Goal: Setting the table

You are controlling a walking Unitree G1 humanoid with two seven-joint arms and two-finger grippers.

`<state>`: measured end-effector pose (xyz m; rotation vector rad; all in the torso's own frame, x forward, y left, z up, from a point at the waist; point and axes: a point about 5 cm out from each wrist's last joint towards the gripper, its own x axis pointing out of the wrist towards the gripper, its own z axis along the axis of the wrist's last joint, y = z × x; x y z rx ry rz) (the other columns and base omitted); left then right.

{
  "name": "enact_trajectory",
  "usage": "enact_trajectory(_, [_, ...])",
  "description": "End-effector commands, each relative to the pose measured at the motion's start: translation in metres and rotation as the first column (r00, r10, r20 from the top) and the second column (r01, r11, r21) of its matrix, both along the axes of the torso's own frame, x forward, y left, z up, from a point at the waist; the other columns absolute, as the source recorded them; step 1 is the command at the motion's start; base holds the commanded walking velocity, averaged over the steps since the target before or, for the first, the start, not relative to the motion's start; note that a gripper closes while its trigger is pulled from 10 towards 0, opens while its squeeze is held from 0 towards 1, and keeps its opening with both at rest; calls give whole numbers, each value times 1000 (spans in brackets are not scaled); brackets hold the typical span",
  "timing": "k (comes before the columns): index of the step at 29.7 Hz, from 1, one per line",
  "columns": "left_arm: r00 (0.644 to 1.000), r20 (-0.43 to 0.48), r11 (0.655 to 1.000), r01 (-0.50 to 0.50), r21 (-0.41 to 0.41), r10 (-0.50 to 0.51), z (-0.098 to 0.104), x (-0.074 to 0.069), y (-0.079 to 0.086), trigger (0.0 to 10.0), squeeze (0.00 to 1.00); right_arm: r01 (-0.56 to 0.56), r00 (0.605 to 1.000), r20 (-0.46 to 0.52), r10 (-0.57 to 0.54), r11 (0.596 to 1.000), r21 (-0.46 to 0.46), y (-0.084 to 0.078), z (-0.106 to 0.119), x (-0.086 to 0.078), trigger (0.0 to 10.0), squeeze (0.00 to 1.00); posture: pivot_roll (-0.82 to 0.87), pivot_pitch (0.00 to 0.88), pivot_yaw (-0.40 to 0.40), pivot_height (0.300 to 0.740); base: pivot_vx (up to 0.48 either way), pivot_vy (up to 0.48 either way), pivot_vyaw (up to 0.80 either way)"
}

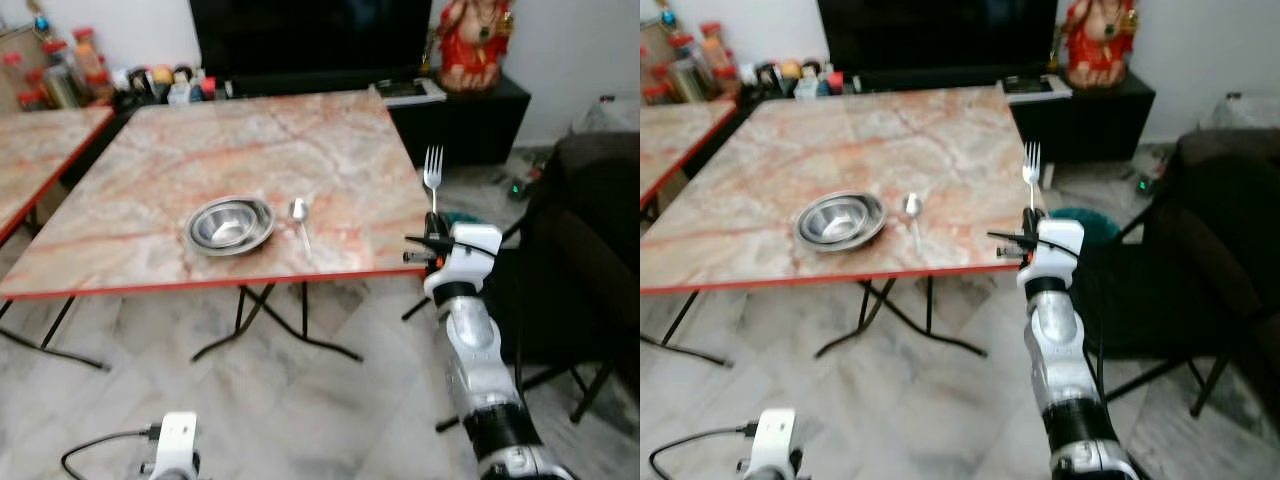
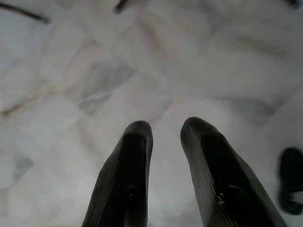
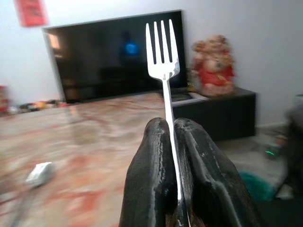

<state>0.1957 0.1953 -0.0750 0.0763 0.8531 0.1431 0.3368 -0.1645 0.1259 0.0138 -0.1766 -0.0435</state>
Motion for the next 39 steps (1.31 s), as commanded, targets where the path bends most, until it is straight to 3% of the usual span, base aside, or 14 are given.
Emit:
enact_trajectory(1, [1000,-1,1000,-12,24,12,2,1,11,10000,0,-19,1000,12,19,1000,9,8,5,4,10000,0,-38,0,36,740,330,0,0])
enact_trajectory(25, [1000,-3,999,-15,33,15,3,1,14,10000,0,-39,999,-13,39,999,21,17,-2,2,10000,0,-36,0,39,740,328,0,0])
enact_trajectory(39, [999,0,999,-36,33,36,3,1,16,10000,0,-63,998,-27,64,998,31,25,-6,0,10000,0,-35,0,40,740,0,59,0])
